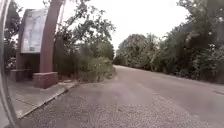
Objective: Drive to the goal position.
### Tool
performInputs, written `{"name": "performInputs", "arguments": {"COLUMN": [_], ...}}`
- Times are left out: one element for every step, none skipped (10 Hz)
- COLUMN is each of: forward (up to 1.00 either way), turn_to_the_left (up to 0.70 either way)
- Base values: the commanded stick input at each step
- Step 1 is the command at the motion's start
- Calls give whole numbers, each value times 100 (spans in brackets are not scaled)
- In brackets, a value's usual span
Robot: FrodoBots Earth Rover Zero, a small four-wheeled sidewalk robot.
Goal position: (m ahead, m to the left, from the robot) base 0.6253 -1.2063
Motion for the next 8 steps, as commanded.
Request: {"name": "performInputs", "arguments": {"forward": [4,4,4,4,4,4,4,4], "turn_to_the_left": [0,0,0,0,0,0,0,0]}}
